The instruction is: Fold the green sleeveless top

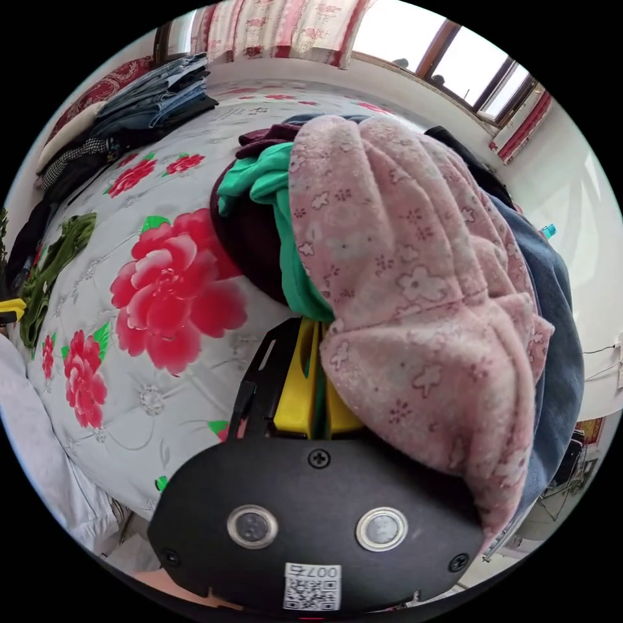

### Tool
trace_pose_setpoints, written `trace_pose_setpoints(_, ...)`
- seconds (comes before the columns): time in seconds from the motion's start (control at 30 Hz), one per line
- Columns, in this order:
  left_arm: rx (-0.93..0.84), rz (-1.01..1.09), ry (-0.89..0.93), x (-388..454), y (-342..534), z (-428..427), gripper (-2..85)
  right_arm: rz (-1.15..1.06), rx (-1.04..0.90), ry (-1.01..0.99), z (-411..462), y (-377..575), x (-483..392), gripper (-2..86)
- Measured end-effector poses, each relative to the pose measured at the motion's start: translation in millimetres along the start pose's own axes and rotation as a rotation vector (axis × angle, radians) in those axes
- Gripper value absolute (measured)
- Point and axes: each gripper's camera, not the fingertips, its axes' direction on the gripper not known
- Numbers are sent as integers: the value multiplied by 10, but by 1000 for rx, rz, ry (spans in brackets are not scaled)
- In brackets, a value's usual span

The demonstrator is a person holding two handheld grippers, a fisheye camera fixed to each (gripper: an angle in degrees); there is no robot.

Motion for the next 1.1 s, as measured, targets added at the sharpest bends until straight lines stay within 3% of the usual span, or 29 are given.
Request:
trace_pose_setpoints(0.2,-43,60,24,42,31,183,100,127,-128,-95,-13,-176,458,-1)
trace_pose_setpoints(0.3,-91,58,54,12,49,384,98,10,-4,-171,-400,-130,-279,13)
trace_pose_setpoints(0.37,-108,62,53,-10,49,470,68,-129,212,-238,-717,-172,-1163,24)
trace_pose_setpoints(0.53,-97,116,89,-88,60,391,-5,-280,310,-470,-861,-986,-2428,45)
trace_pose_setpoints(0.6,-42,106,99,-163,152,207,-9,-292,267,-484,-747,-1344,-2723,48)
trace_pose_setpoints(0.77,77,63,66,-427,489,-212,-10,-321,-123,-487,-305,-1783,-3178,7)
trace_pose_setpoints(0.93,270,-16,104,-946,730,-803,-10,-333,195,-464,-1542,-1582,-2703,-1)
trace_pose_setpoints(1.1,547,125,55,-1252,124,-2060,-10,-310,506,-470,-3229,-1736,-2150,-2)
